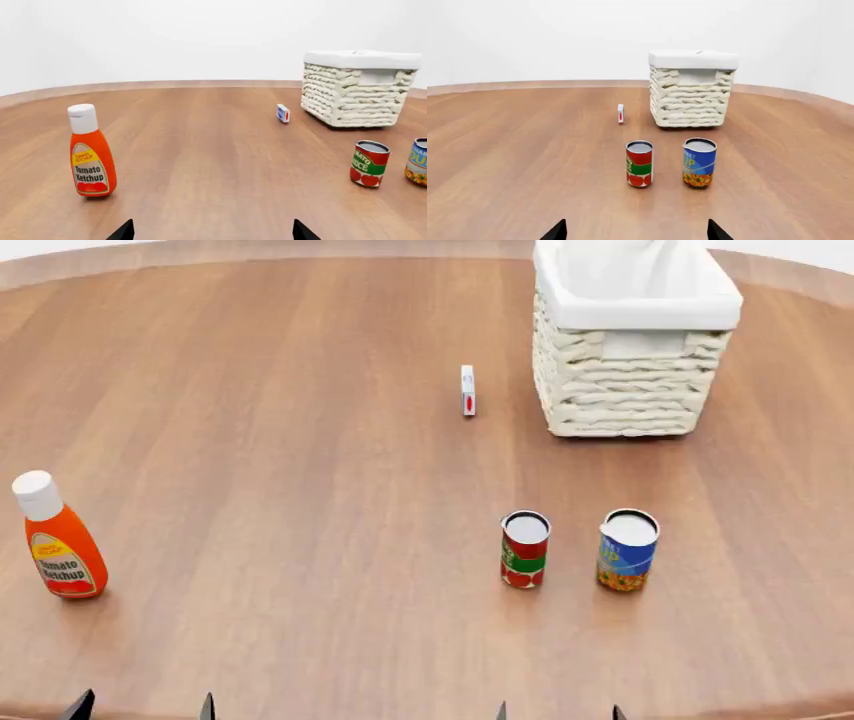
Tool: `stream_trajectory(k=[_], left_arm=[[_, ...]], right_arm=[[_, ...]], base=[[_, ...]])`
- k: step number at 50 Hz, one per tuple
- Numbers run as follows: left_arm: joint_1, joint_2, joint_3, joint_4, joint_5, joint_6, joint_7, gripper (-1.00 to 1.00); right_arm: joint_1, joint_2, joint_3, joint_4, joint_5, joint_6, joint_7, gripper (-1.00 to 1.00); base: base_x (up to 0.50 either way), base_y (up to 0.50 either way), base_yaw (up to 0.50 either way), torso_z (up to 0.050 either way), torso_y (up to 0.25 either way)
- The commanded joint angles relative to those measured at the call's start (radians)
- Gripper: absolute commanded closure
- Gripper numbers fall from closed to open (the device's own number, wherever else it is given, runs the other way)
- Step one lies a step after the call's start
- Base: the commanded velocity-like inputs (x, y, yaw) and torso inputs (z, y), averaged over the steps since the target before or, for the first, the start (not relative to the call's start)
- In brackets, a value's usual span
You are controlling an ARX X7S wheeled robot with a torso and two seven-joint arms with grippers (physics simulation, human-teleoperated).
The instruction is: Pick up the tomato sauce, and put it in the basket.
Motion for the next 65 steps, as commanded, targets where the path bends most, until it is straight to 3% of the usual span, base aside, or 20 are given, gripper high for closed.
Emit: stream_trajectory(k=[1,15,31,48,65], left_arm=[[-0.005,-0.059,0.070,-0.010,-0.060,0.010,-0.069,-1.00],[0.069,-0.103,0.068,0.261,-0.119,-0.064,-0.078,-1.00],[0.099,-0.180,-0.033,0.715,-0.260,-0.296,-0.145,-1.00],[0.002,-0.241,-0.076,0.881,-0.366,-0.487,-0.222,-1.00],[-0.007,-0.269,-0.087,0.915,-0.403,-0.501,-0.253,-1.00]], right_arm=[[0.000,0.009,-0.013,0.000,0.009,0.000,0.013,-1.00],[-0.054,0.059,-0.047,-0.255,0.033,0.130,0.071,-1.00],[-0.060,0.112,-0.087,-0.726,0.043,0.448,0.098,-1.00],[0.068,0.135,-0.030,-0.978,0.115,0.766,0.113,-1.00],[0.070,0.148,-0.008,-0.984,0.150,0.769,0.121,-1.00]], base=[[0.00,0.00,0.00,0.000,0.000],[0.00,0.00,0.00,0.000,0.000],[0.00,0.00,0.00,0.000,0.000],[0.00,0.00,0.00,0.000,0.000],[0.22,0.00,0.00,0.000,0.000]])
